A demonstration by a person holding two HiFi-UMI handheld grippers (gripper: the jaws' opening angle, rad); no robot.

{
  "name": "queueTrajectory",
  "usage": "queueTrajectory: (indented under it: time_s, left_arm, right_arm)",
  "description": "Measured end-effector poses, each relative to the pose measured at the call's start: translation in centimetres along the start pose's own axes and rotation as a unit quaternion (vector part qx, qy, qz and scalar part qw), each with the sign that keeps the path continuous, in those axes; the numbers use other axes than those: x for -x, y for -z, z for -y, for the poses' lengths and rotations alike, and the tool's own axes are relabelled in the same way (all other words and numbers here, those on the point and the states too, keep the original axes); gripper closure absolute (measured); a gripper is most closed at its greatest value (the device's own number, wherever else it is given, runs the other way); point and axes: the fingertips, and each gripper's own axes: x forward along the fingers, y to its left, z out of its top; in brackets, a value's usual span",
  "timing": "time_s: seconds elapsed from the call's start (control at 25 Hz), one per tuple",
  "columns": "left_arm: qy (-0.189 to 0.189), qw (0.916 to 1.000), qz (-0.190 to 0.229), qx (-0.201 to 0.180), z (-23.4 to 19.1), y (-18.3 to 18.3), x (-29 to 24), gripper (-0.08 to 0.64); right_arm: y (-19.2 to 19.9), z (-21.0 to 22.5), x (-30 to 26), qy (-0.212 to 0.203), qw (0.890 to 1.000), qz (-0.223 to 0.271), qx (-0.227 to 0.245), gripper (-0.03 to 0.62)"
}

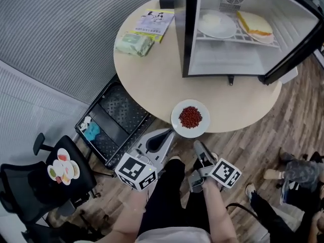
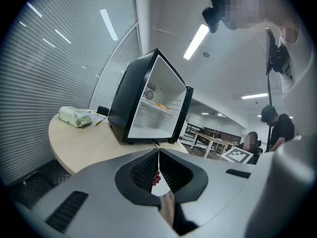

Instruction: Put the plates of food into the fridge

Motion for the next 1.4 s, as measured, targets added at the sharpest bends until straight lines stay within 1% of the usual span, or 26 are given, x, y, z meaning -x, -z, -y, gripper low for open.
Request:
queueTrajectory:
  time_s: [0.08,0.2,0.36,0.48,0.56,0.6,0.64,0.76,0.84,0.96,1.12,1.28,1.4]
  left_arm:
    - [-0.003,0.9999,-0.001,0.011,-0.4,0.8,0.5,0.555]
    - [-0.011,0.9998,-0.004,0.016,-1.1,1.5,1.1,0.555]
    - [-0.018,0.9997,-0.004,0.018,-1.8,1.8,1.2,0.555]
    - [-0.018,0.9996,-0.009,0.017,-2.0,2.2,0.8,0.555]
    - [-0.019,0.9995,-0.01,0.022,-1.9,2.3,0.6,0.555]
    - [-0.019,0.9995,-0.01,0.023,-1.9,2.4,0.4,0.555]
    - [-0.018,0.9995,-0.009,0.024,-1.9,2.5,0.3,0.555]
    - [-0.014,0.9995,-0.013,0.024,-1.9,2.8,-0.1,0.555]
    - [-0.012,0.9995,-0.014,0.026,-1.9,2.9,-0.2,0.555]
    - [-0.008,0.9995,-0.015,0.025,-2.0,2.6,-0.3,0.555]
    - [-0.006,0.9997,-0.014,0.018,-1.8,1.9,-0.6,0.555]
    - [-0.009,0.9997,-0.015,0.016,-1.7,1.6,-0.7,0.555]
    - [-0.002,0.9998,-0.016,0.013,-1.3,0.9,-1.0,0.555]
  right_arm:
    - [0.0,1.0,-1.3,0.004,1.0,0.009,-0.027,0.436]
    - [0.2,1.3,-2.9,-0.002,0.998,0.023,-0.061,0.436]
    - [0.2,1.5,-4.0,0.003,0.997,0.038,-0.074,0.437]
    - [0.0,1.3,-4.6,-0.018,0.993,0.049,-0.106,0.437]
    - [0.0,1.5,-4.7,-0.016,0.993,0.05,-0.11,0.439]
    - [-0.1,1.6,-4.7,-0.014,0.993,0.051,-0.105,0.454]
    - [-0.2,1.5,-4.8,-0.015,0.993,0.053,-0.102,0.489]
    - [-0.5,0.8,-5.1,-0.031,0.992,0.067,-0.101,0.558]
    - [-0.6,0.7,-5.1,-0.035,0.99,0.074,-0.111,0.561]
    - [-0.4,0.9,-4.9,-0.038,0.986,0.081,-0.141,0.574]
    - [-0.3,0.8,-4.5,-0.036,0.987,0.073,-0.142,0.575]
    - [-0.6,0.5,-3.8,-0.038,0.981,0.074,-0.177,0.575]
    - [-1.7,-0.6,-3.1,-0.046,0.98,0.078,-0.179,0.575]
